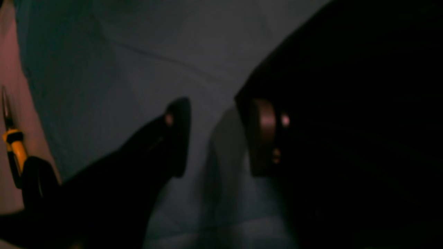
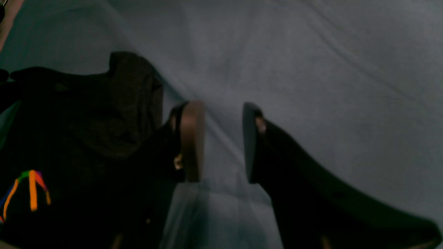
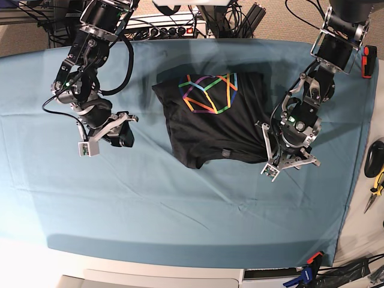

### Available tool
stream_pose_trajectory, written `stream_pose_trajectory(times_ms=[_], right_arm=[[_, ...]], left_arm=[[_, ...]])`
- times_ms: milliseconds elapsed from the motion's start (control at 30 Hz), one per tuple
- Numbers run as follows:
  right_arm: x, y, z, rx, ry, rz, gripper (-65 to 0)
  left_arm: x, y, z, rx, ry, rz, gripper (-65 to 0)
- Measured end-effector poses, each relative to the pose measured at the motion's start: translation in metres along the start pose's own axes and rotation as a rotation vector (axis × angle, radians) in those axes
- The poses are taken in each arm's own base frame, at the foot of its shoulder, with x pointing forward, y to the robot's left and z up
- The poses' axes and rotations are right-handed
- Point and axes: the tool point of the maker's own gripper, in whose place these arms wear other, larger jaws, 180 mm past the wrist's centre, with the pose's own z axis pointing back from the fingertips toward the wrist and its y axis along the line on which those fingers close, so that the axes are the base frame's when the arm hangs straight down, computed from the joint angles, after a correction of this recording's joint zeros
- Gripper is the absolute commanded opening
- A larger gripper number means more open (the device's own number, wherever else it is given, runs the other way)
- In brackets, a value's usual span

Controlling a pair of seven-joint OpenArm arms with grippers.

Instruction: Fold the T-shirt properly

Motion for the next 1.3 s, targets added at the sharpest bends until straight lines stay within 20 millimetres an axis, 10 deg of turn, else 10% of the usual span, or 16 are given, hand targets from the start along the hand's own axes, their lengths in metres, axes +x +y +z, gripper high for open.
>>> stream_pose_trajectory(times_ms=[300, 567, 833, 1067, 1300], right_arm=[[-0.007, -0.029, 0.008, -0.106, 0.062, 0.068, -45.8], [-0.010, -0.094, 0.066, -0.234, 0.112, 0.012, -45.9], [-0.080, -0.111, 0.155, -0.322, 0.345, 0.088, -45.9], [-0.090, -0.094, 0.224, -0.405, 0.447, 0.233, -45.9], [-0.102, -0.075, 0.251, -0.394, 0.535, 0.296, -45.9]], left_arm=[[-0.002, 0.072, 0.009, 0.248, 0.023, -0.054, -37.1], [-0.053, 0.125, 0.041, 0.326, 0.216, -0.043, -37.1], [-0.154, 0.068, 0.077, 0.202, 0.404, -0.194, -37.1], [-0.212, 0.009, 0.137, 0.175, 0.458, -0.320, -37.1], [-0.252, -0.064, 0.198, 0.010, 0.534, -0.291, -37.1]])
